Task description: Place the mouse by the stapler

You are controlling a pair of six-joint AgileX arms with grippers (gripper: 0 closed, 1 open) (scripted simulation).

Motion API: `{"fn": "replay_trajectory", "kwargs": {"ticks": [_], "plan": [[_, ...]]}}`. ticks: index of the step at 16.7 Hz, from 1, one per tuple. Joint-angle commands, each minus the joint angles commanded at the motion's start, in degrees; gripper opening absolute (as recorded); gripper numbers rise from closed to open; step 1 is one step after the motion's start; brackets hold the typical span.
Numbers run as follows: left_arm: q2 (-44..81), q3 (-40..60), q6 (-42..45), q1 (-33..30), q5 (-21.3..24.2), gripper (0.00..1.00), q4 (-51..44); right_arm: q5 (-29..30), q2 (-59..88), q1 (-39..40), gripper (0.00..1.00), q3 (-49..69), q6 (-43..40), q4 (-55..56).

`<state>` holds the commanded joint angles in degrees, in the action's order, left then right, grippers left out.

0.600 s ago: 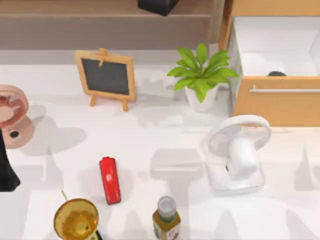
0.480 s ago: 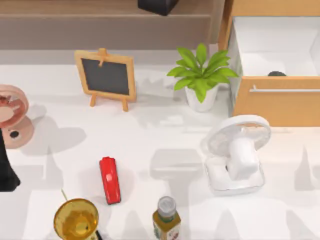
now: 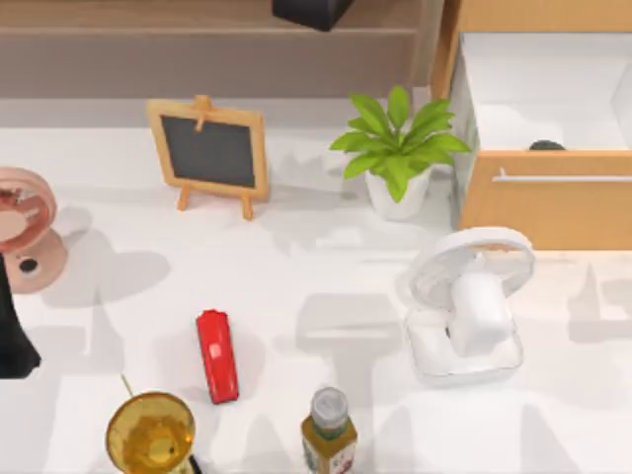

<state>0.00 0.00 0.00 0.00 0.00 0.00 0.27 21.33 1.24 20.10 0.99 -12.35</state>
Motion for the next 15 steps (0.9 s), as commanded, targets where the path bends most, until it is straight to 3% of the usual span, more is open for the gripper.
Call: {"fn": "replay_trajectory", "kwargs": {"ticks": [15], "plan": [[0.0,0.0,0.0,0.0,0.0,1.0,0.0,0.07,94.11,5.64,1.0,80.77,4.36,-44.73]]}}
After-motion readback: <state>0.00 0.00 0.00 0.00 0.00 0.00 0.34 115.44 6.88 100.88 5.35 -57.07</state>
